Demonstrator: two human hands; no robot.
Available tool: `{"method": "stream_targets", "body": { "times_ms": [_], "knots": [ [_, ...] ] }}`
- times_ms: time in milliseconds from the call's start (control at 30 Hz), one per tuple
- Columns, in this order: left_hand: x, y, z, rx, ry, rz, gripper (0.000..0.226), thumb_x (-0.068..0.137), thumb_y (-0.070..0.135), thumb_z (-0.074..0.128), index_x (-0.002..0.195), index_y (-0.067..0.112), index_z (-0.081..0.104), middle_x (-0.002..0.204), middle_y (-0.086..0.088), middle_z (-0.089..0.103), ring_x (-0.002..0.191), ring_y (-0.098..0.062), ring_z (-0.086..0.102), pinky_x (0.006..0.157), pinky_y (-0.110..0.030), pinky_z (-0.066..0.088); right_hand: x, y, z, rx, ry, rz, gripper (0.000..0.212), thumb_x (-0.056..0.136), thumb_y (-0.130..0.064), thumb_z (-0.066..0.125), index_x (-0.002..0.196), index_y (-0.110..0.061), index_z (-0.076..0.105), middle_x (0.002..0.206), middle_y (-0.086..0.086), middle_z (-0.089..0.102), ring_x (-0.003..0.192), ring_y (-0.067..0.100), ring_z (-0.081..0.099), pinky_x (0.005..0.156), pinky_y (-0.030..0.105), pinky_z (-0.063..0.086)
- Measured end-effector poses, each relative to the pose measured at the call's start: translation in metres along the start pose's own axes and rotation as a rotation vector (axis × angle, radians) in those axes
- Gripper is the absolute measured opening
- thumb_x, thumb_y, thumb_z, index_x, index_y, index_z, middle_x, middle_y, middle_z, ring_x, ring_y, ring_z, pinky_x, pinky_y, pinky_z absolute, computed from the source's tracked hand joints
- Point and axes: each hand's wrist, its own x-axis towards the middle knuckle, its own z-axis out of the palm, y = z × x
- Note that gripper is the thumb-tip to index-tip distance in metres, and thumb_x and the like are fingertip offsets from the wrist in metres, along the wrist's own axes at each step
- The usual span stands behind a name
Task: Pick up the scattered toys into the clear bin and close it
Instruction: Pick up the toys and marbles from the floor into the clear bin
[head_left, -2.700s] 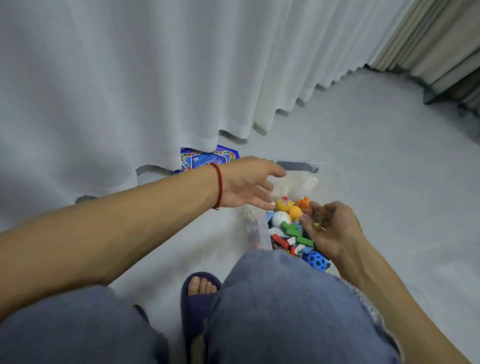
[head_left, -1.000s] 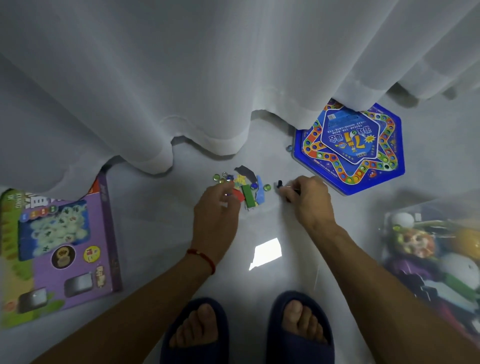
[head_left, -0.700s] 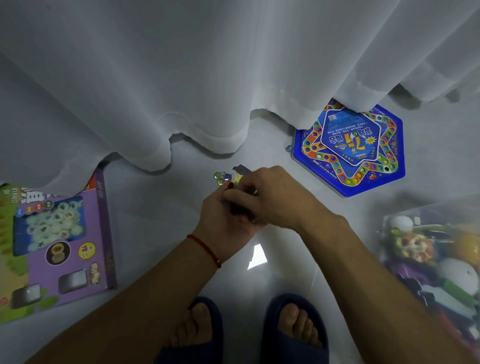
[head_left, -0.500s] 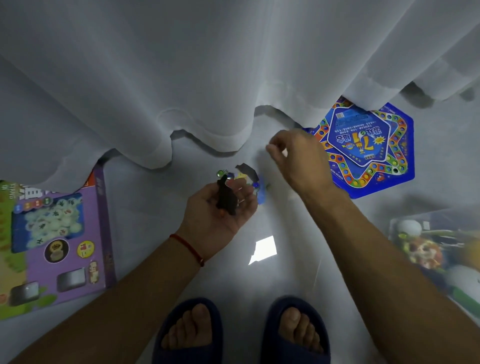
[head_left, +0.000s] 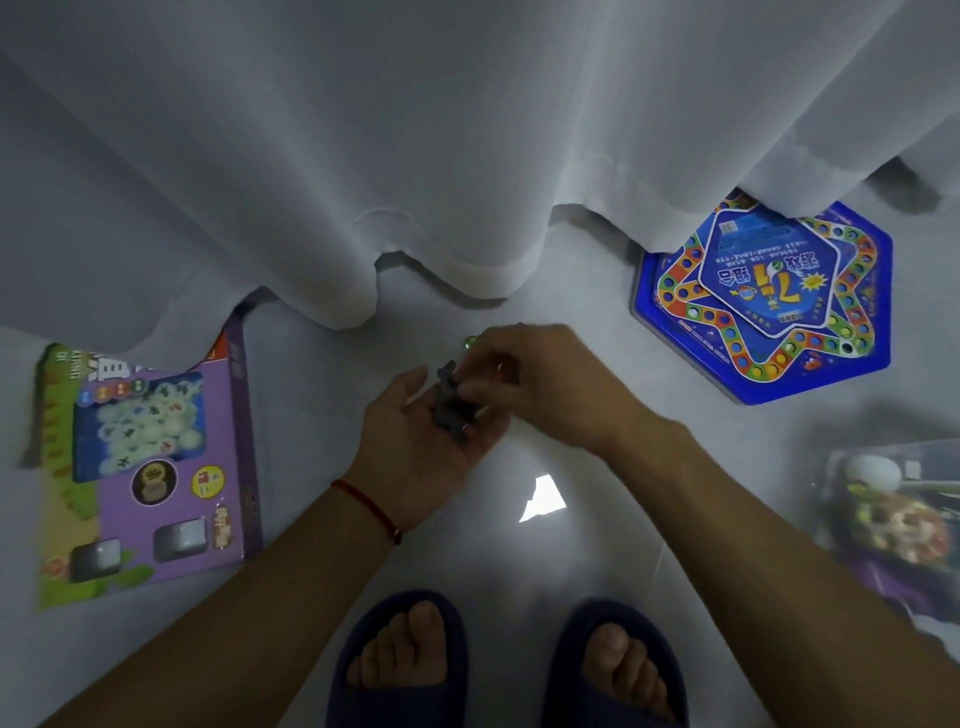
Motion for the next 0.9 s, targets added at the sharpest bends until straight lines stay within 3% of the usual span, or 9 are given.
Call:
{"method": "stream_targets", "body": {
  "times_ms": [100, 200, 300, 467, 567, 700, 800, 900],
  "knots": [
    [-0.004, 0.0, -0.007, -0.045, 0.022, 0.005, 0.039, 0.095, 0.03, 0.049, 0.115, 0.0, 0.062, 0.115, -0.016, 0.062, 0.098, -0.028, 0.061, 0.098, -0.041, 0.048, 0.005, -0.001, 0.017, -0.004, 0.061, -0.03, 0.022, 0.09, -0.036, 0.069, 0.105, -0.021, 0.073, 0.095, -0.007, 0.068, 0.081, 0.007, 0.058, 0.076, 0.016, 0.044],
    [-0.008, 0.005, -0.013, -0.081, 0.131, 0.049, 0.036, 0.091, 0.029, 0.056, 0.103, -0.004, 0.065, 0.109, -0.02, 0.057, 0.094, -0.029, 0.059, 0.082, -0.042, 0.058, 0.02, 0.016, 0.026, -0.196, 0.166, 0.059, 0.03, 0.093, -0.028, 0.065, 0.121, -0.017, 0.067, 0.115, 0.004, 0.063, 0.101, 0.021, 0.057, 0.083, 0.039, 0.053],
    [-0.013, 0.012, -0.017, -0.097, 0.156, 0.069, 0.036, 0.092, 0.03, 0.054, 0.106, -0.002, 0.063, 0.113, -0.021, 0.057, 0.103, -0.031, 0.055, 0.09, -0.042, 0.055, 0.033, 0.03, 0.037, -0.419, 0.064, 0.028, 0.04, 0.09, -0.022, 0.067, 0.129, -0.015, 0.061, 0.12, 0.009, 0.056, 0.106, 0.028, 0.054, 0.078, 0.045, 0.055],
    [-0.018, 0.021, -0.02, -0.125, 0.152, 0.096, 0.039, 0.093, 0.029, 0.053, 0.114, -0.003, 0.061, 0.12, -0.021, 0.056, 0.123, -0.033, 0.052, 0.104, -0.046, 0.045, 0.047, 0.043, 0.047, -0.427, 0.007, -0.075, 0.017, 0.09, -0.006, 0.061, 0.106, -0.003, 0.066, 0.104, 0.013, 0.055, 0.087, 0.029, 0.057, 0.072, 0.036, 0.054],
    [-0.018, 0.023, -0.021, -0.129, 0.156, 0.117, 0.04, 0.093, 0.029, 0.053, 0.115, -0.003, 0.061, 0.124, -0.022, 0.056, 0.131, -0.033, 0.048, 0.105, -0.048, 0.044, 0.051, 0.05, 0.052, -0.367, -0.008, -0.02, 0.02, 0.084, -0.004, 0.066, 0.104, -0.003, 0.066, 0.099, 0.015, 0.057, 0.086, 0.03, 0.056, 0.07, 0.045, 0.056],
    [-0.018, 0.024, -0.021, -0.105, 0.154, 0.125, 0.038, 0.093, 0.028, 0.052, 0.112, -0.004, 0.062, 0.119, -0.022, 0.057, 0.122, -0.033, 0.053, 0.106, -0.048, 0.043, 0.055, 0.039, 0.042, -0.35, 0.076, -0.042, 0.023, 0.092, -0.014, 0.058, 0.111, -0.002, 0.063, 0.102, 0.011, 0.056, 0.088, 0.026, 0.055, 0.08, 0.044, 0.055],
    [-0.019, 0.025, -0.021, -0.075, 0.137, 0.108, 0.038, 0.092, 0.028, 0.053, 0.111, -0.004, 0.062, 0.116, -0.022, 0.058, 0.113, -0.033, 0.054, 0.106, -0.048, 0.043, 0.042, 0.007, 0.034, -0.242, 0.152, -0.088, 0.025, 0.092, -0.017, 0.064, 0.115, -0.01, 0.069, 0.11, 0.01, 0.06, 0.093, 0.026, 0.059, 0.082, 0.041, 0.053],
    [-0.027, 0.025, -0.027, -0.03, 0.039, 0.043, 0.042, 0.095, 0.033, 0.049, 0.121, 0.003, 0.059, 0.112, -0.015, 0.061, 0.103, -0.025, 0.059, 0.099, -0.036, 0.047, 0.016, -0.031, 0.052, -0.12, -0.031, -0.194, 0.027, 0.093, -0.023, 0.064, 0.118, -0.015, 0.069, 0.112, 0.005, 0.06, 0.099, 0.019, 0.058, 0.087, 0.035, 0.05]
  ]
}}
